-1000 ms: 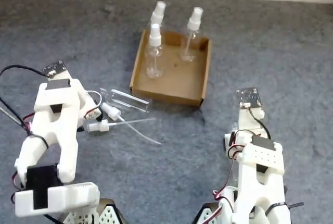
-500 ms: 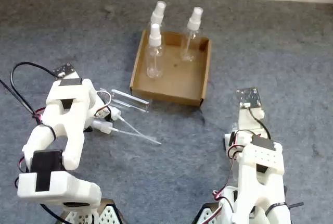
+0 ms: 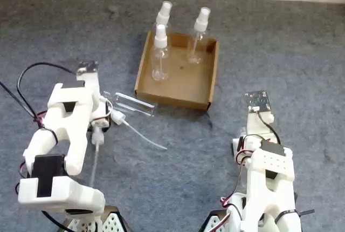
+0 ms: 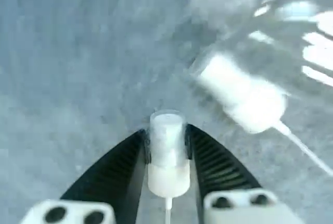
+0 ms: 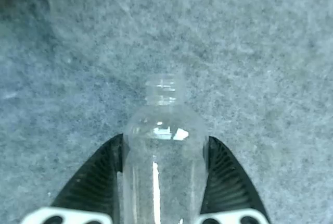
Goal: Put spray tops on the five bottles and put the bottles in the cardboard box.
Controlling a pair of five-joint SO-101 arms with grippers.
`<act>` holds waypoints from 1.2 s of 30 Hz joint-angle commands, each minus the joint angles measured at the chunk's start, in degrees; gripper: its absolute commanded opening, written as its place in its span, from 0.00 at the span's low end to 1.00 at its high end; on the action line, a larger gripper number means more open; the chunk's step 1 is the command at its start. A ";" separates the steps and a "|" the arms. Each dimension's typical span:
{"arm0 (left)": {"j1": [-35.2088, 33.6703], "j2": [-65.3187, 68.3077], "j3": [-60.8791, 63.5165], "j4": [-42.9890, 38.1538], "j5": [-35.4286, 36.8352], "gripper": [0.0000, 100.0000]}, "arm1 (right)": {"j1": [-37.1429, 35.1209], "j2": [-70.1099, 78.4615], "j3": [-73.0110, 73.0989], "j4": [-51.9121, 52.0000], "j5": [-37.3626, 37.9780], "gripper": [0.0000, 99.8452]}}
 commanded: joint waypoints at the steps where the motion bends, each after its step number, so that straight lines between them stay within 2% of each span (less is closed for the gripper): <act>1: -0.75 0.22 -8.13 -0.79 -10.55 0.01 | -0.84 0.84 2.77 -0.31 -0.09 0.00; 7: -2.24 4.09 -18.07 -0.44 -18.64 0.01 | -0.84 0.84 2.77 -0.31 -0.09 0.00; 13: -3.21 12.44 -22.29 -0.79 -19.52 0.03 | -0.84 0.84 2.77 -0.31 -0.09 0.00; 18: -3.21 13.41 -21.85 -0.53 -22.68 0.14 | -0.84 0.84 2.77 -0.31 -0.09 0.00; 29: -3.56 13.93 -21.58 -0.53 -23.12 0.13 | -0.92 0.84 2.77 -0.31 -0.09 0.00; 36: -3.56 13.85 -16.40 -2.81 -23.21 0.13 | -0.92 0.84 2.77 -0.31 -0.09 0.00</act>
